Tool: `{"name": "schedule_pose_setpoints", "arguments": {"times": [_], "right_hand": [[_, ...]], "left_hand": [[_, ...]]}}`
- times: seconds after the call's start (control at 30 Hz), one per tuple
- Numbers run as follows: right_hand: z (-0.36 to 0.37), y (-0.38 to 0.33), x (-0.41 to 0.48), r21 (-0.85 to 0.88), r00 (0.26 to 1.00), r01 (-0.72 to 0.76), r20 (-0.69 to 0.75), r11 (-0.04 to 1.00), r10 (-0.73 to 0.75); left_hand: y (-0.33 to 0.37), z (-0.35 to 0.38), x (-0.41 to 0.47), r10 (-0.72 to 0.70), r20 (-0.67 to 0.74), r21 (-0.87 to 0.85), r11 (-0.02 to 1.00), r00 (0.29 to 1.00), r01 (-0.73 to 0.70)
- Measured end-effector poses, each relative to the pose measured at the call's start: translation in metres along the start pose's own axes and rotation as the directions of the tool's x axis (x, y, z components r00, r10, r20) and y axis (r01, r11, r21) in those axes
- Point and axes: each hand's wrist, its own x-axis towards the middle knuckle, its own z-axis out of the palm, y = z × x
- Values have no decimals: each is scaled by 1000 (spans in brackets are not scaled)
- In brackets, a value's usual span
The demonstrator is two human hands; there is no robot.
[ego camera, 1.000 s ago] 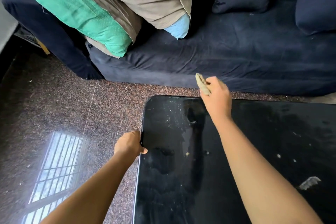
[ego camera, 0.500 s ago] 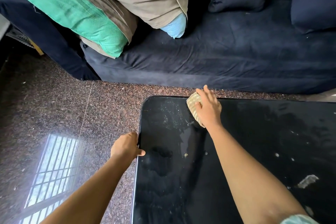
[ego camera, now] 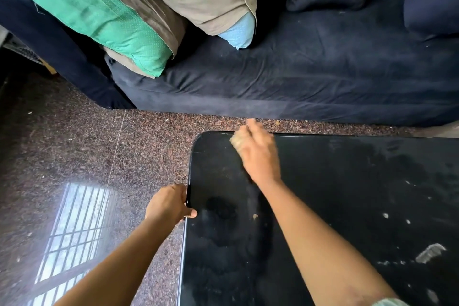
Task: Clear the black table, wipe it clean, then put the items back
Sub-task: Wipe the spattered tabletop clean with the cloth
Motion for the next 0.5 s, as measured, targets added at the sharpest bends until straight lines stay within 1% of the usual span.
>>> {"name": "schedule_pose_setpoints", "arguments": {"times": [0.03, 0.07, 0.1, 0.17, 0.2, 0.27, 0.3, 0.33, 0.4, 0.43, 0.47, 0.5], "right_hand": [[-4, 12, 2, 28, 979, -194, -63, 981, 195], [-6, 17, 2, 55, 933, -343, -96, 938, 347], [-5, 13, 2, 56, 902, -413, -110, 909, 416], [5, -7, 2, 3, 909, -404, -109, 915, 402], [8, -20, 3, -4, 915, -396, -86, 918, 394], [15, -41, 5, 33, 909, -416, 6, 909, 416], [17, -49, 6, 40, 913, -406, 54, 913, 404], [18, -53, 5, 27, 934, -349, 96, 937, 345], [15, -53, 2, 16, 978, -113, 178, 994, 108], [9, -43, 3, 11, 979, 6, 206, 1000, -8], [5, -29, 4, -12, 972, 87, 221, 996, -82], [0, -11, 2, -55, 975, 84, 212, 995, -71]], "left_hand": [[0, 0, 0, 3, 1, -5, 1000, 1000, -3], [0, -1, 0, 5, 1, -8, 1000, 1000, -5], [1, -1, 0, 8, 3, -7, 1000, 1000, -8], [1, -2, 1, 9, 11, -10, 1000, 1000, -8], [1, -2, 1, 8, 15, -16, 1000, 1000, -8], [1, -3, 0, 10, 26, -37, 999, 1000, -9], [0, -4, 0, 11, 30, -45, 999, 999, -9], [1, -4, 0, 16, 34, -44, 999, 999, -15], [0, -4, -1, 18, 34, -37, 999, 999, -16], [1, -5, 0, 18, 29, -35, 999, 999, -17], [0, -4, 0, 12, 32, -34, 999, 999, -11], [1, -5, -1, 9, 39, -34, 999, 999, -8]]}}
